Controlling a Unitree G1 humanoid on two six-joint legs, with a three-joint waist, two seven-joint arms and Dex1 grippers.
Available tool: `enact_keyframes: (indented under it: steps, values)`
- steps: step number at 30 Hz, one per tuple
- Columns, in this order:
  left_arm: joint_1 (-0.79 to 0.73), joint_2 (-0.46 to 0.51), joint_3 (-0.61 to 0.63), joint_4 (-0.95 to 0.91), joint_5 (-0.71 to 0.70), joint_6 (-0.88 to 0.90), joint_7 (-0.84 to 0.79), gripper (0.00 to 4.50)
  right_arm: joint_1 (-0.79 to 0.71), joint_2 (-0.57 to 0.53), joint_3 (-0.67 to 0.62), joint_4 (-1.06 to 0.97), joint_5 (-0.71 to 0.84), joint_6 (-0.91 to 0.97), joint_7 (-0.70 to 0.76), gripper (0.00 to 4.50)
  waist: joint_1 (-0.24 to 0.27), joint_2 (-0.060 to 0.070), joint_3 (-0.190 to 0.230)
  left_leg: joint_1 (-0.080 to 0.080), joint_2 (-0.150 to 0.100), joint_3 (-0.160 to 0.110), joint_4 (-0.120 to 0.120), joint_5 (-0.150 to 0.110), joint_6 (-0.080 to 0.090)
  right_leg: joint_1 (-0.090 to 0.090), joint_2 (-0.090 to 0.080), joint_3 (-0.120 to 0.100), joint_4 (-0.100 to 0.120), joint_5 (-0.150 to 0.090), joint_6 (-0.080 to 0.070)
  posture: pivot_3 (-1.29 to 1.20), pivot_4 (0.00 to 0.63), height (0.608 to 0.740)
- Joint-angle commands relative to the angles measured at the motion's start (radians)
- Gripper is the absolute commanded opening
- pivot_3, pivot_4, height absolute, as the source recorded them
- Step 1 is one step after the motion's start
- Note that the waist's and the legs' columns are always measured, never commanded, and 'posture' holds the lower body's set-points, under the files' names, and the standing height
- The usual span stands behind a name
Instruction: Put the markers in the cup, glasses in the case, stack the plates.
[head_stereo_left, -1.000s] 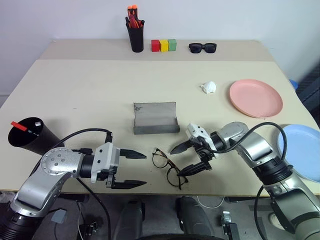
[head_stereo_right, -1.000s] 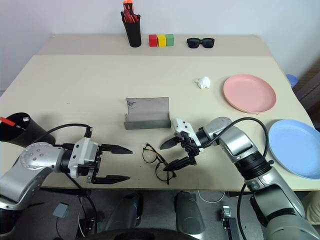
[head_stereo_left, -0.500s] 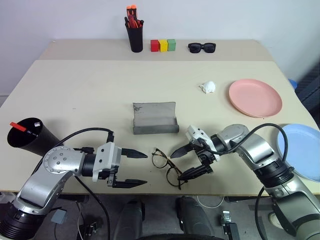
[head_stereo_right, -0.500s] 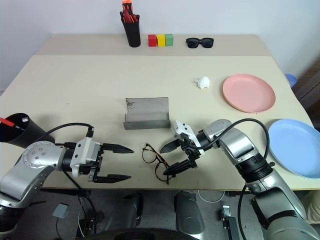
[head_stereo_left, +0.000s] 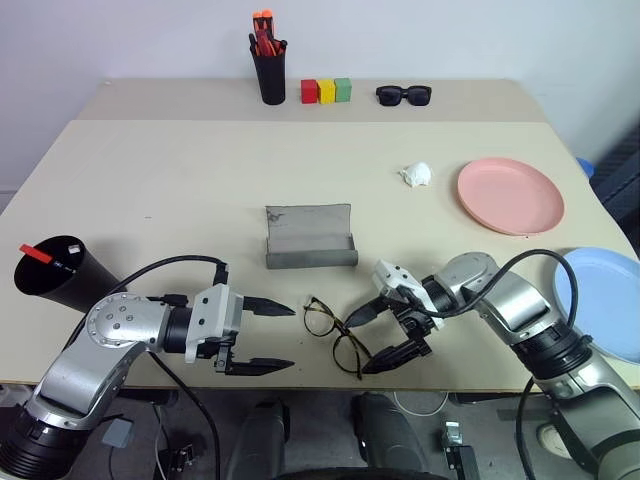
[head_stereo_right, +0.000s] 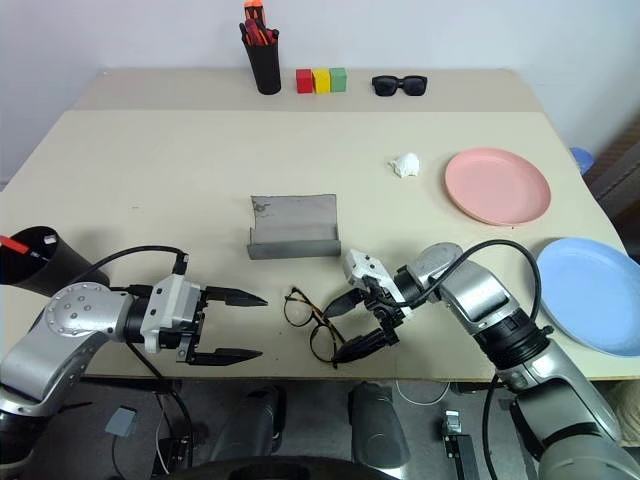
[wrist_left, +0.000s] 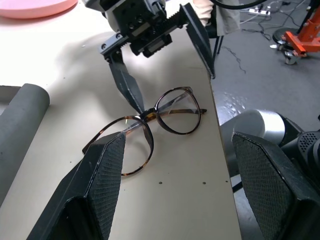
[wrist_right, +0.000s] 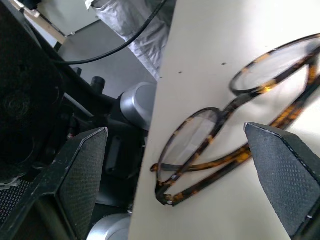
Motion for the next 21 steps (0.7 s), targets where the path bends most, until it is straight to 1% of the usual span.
enact_keyframes:
  steps: [1,3,6,7,9,13,14,21]
  values:
    - [0.0,-0.002,0.006,-0.014,-0.009,-0.011,0.0,3.46,0.003,-0.007,0.004,-0.045,0.008,0.004,0.004,4.5,0.0,0.0,0.0,0.0,0.0,0.0,0.0,0.0,0.0,0.0,0.0,0.0,0.0,0.0,0.0,0.0,0.15,0.74]
    - [-0.003,-0.003,0.004,-0.013,-0.008,-0.01,0.0,3.46,0.006,-0.006,0.007,-0.045,0.006,0.004,0.001,4.5,0.0,0.0,0.0,0.0,0.0,0.0,0.0,0.0,0.0,0.0,0.0,0.0,0.0,0.0,0.0,0.0,0.15,0.74]
    - [-0.004,-0.003,0.004,-0.013,-0.008,-0.011,0.001,3.53,0.009,-0.003,0.011,-0.045,0.004,0.004,-0.003,3.63,0.0,0.0,0.0,0.0,0.0,0.0,0.0,0.0,0.0,0.0,0.0,0.0,0.0,0.0,0.0,0.0,0.15,0.74]
    - [-0.004,-0.003,0.004,-0.013,-0.008,-0.011,0.001,3.53,0.01,-0.001,0.012,-0.044,0.004,0.003,-0.004,3.12,0.0,0.0,0.0,0.0,0.0,0.0,0.0,0.0,0.0,0.0,0.0,0.0,0.0,0.0,0.0,0.0,0.15,0.74]
    - [-0.003,-0.004,0.004,-0.013,-0.008,-0.012,0.002,3.53,0.009,0.004,0.015,-0.042,0.002,0.002,-0.008,2.23,0.0,0.0,0.0,0.0,0.0,0.0,0.0,0.0,0.0,0.0,0.0,0.0,0.0,0.0,0.0,0.0,0.15,0.74]
    - [-0.003,-0.003,0.005,-0.013,-0.006,-0.012,0.004,3.53,0.009,0.009,0.023,-0.031,-0.005,-0.007,-0.011,0.19,0.0,0.0,0.0,0.0,0.0,0.0,0.0,0.0,0.0,0.0,0.0,0.0,0.0,0.0,0.0,0.0,0.15,0.74]
    - [-0.003,-0.003,0.005,-0.013,-0.005,-0.012,0.004,3.53,0.011,0.011,0.025,-0.029,-0.007,-0.011,-0.011,0.09,0.0,0.0,0.0,0.0,0.0,0.0,0.0,0.0,0.0,0.0,0.0,0.0,0.0,0.0,0.0,0.0,0.15,0.74]
    - [0.001,0.0,0.011,-0.015,-0.005,-0.011,0.008,3.53,0.019,0.016,0.026,-0.026,-0.014,-0.017,-0.018,0.09,0.0,0.0,0.0,0.0,0.0,0.0,0.0,0.0,0.0,0.0,0.0,0.0,0.0,0.0,0.0,0.0,0.15,0.74]
